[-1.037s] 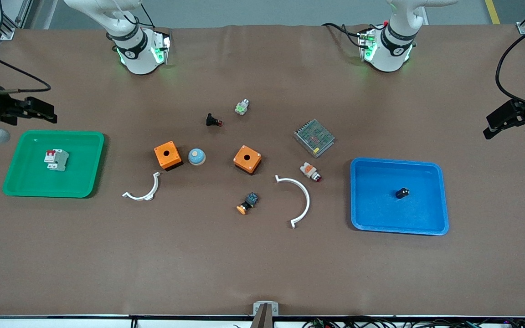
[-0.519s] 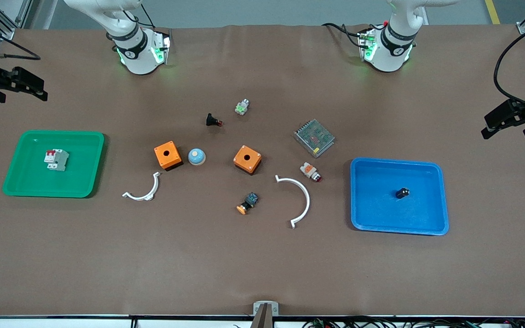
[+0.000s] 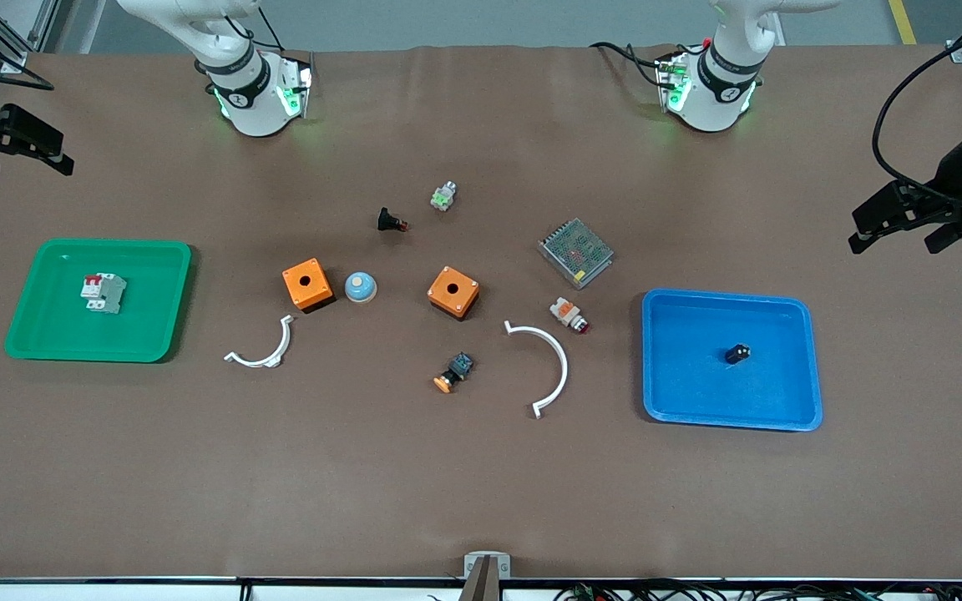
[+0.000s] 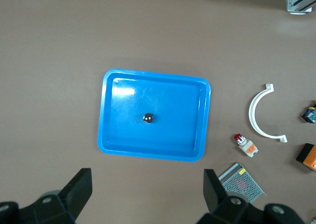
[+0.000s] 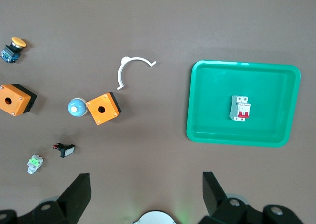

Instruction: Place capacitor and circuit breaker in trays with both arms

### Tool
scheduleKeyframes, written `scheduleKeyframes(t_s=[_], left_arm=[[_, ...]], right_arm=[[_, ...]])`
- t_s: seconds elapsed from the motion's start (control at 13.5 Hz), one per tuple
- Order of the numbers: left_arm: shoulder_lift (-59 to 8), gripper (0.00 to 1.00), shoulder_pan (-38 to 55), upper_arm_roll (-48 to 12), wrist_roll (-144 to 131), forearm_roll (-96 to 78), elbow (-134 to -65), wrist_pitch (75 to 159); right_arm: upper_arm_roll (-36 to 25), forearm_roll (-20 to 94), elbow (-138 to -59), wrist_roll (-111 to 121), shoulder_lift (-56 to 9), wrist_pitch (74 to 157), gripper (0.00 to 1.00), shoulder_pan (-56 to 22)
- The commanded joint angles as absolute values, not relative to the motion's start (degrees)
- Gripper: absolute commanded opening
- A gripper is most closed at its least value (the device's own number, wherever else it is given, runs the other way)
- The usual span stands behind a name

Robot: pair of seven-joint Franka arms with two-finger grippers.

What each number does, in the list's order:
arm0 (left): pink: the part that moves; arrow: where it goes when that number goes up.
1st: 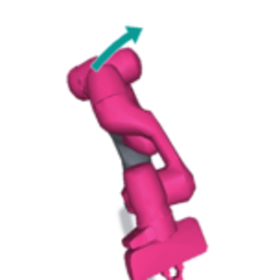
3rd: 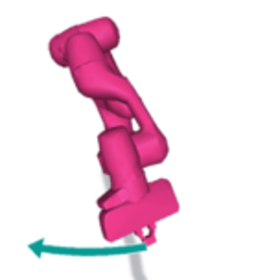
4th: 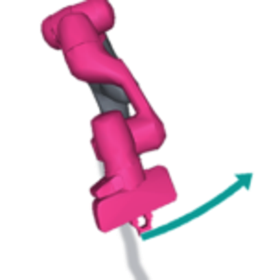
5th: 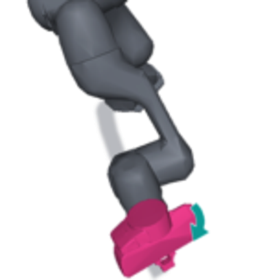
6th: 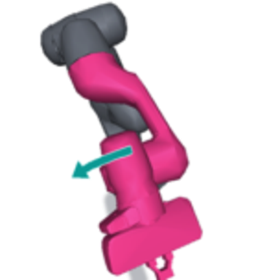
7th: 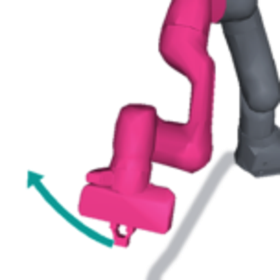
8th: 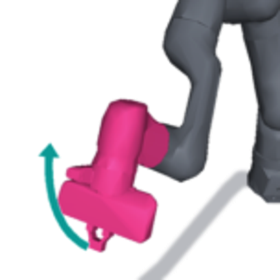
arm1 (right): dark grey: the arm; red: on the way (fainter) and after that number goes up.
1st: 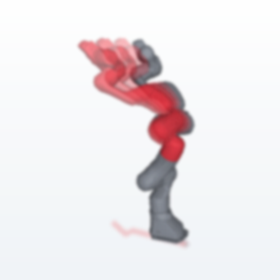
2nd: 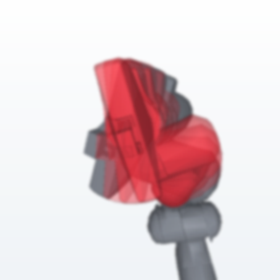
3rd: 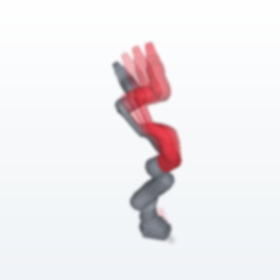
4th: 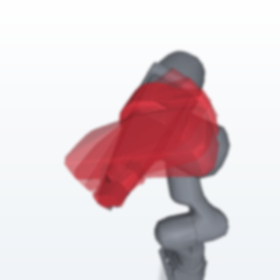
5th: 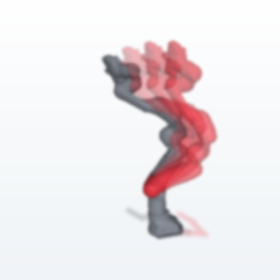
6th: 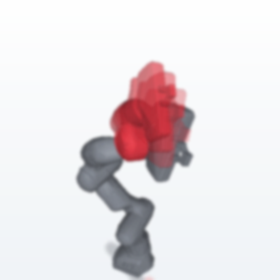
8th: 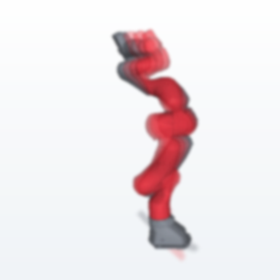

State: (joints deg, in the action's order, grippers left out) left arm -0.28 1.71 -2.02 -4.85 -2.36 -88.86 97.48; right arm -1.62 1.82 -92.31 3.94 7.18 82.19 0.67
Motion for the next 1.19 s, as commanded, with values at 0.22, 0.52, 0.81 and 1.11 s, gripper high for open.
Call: scheduleKeyframes(t_s=[0.22, 0.52, 0.81, 1.11], left_arm=[[-0.9, 0.99, 1.5, -2.0, -5.4, -2.6, -86.9, 96.4], [-1.1, 0.99, 1.5, -2.0, -5.6, -2.6, -86.9, 96.4], [-1.2, 0.99, 1.5, -1.9, -5.6, -2.6, -86.9, 96.4], [-1.1, 0.99, 1.5, -2.0, -5.6, -2.6, -86.9, 96.4]], right_arm=[[-1.9, 2.6, -93.7, 4.9, 8.5, 84.1, 1.0, 0.6], [-1.9, 1.8, -93.9, 5.5, 8.4, 84.3, 1.0, 0.5], [-1.8, 1.7, -93.9, 5.6, 8.4, 84.3, 1.0, 0.4], [-1.8, 1.3, -94.6, 5.6, 8.7, 84.1, 1.0, 0.4]])
